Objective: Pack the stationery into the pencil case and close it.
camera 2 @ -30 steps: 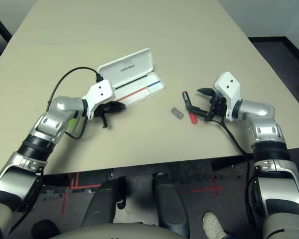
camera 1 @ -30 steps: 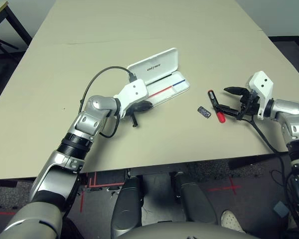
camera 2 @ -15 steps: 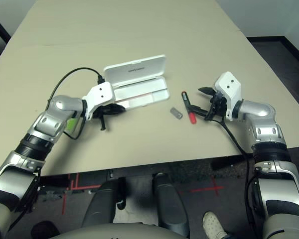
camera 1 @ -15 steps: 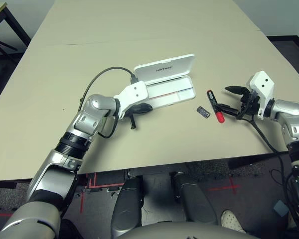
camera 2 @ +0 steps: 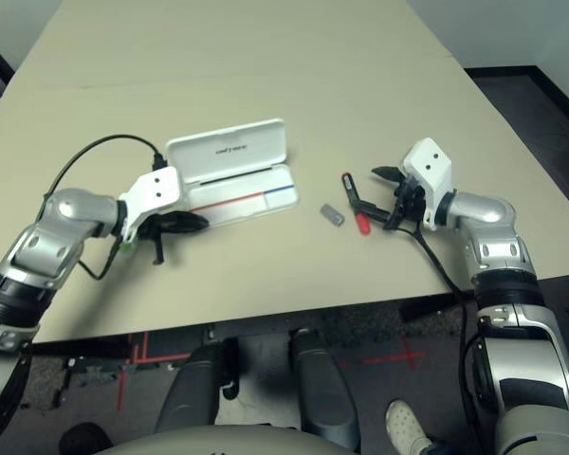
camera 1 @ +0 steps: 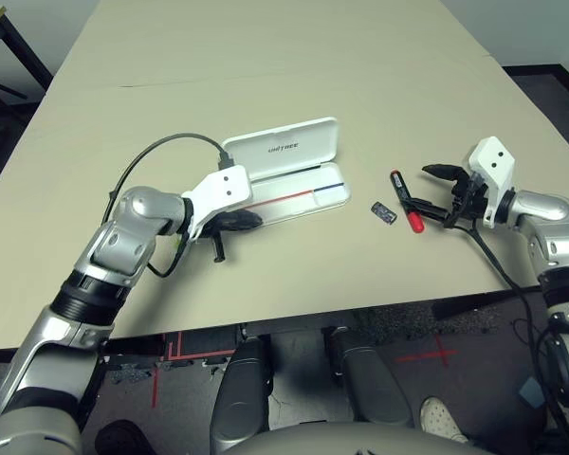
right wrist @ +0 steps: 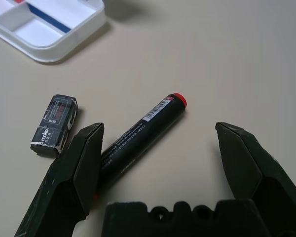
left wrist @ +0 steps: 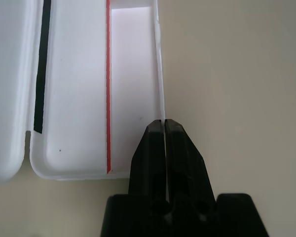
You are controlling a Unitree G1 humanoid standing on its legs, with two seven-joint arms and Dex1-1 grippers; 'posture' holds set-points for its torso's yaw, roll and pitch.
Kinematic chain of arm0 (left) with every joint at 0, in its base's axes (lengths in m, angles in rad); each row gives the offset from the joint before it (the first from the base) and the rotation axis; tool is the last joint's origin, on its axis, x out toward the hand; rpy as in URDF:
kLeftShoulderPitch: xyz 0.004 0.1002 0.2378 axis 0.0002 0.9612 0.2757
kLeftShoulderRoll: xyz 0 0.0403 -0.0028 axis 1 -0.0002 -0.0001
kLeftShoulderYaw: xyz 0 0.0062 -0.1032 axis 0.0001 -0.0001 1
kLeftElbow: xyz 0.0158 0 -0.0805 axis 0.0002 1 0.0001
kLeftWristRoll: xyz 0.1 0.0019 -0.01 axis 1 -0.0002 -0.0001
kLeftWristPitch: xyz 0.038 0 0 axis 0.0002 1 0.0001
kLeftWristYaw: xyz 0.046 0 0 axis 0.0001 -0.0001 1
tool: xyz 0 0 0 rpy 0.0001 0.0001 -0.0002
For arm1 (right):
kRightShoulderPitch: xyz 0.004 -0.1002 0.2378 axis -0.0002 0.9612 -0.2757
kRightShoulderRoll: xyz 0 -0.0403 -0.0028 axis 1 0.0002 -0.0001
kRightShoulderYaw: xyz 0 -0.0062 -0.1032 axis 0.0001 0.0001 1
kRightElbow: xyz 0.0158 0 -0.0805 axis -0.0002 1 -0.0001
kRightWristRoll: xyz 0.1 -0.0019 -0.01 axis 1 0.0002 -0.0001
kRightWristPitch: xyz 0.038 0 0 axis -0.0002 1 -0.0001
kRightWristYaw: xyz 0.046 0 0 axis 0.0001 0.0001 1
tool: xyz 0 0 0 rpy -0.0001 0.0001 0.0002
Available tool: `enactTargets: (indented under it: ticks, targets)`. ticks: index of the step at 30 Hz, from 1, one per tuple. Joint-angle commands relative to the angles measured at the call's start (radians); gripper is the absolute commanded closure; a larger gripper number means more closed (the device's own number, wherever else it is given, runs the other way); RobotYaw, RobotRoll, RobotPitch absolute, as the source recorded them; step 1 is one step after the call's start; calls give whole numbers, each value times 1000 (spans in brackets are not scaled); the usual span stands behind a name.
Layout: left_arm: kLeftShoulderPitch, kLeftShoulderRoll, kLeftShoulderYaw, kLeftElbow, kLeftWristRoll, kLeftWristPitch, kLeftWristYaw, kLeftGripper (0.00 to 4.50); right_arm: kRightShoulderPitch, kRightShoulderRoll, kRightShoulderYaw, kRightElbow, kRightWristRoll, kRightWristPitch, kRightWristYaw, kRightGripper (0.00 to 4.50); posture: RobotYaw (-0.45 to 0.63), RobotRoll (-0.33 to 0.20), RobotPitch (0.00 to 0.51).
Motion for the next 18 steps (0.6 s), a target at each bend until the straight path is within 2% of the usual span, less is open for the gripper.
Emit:
enactTargets:
  ticks: [1, 18]
  targets:
    - [63, 32, -9, -55, -26, -8, -52, 4471, -21, 8, 20, 37, -15, -17, 15, 0, -17, 0, 196]
    - [78, 41, -4, -89, -59, -46, -101, 4471, -62, 23, 43, 91, -16, -39, 39, 0, -3, 0, 196]
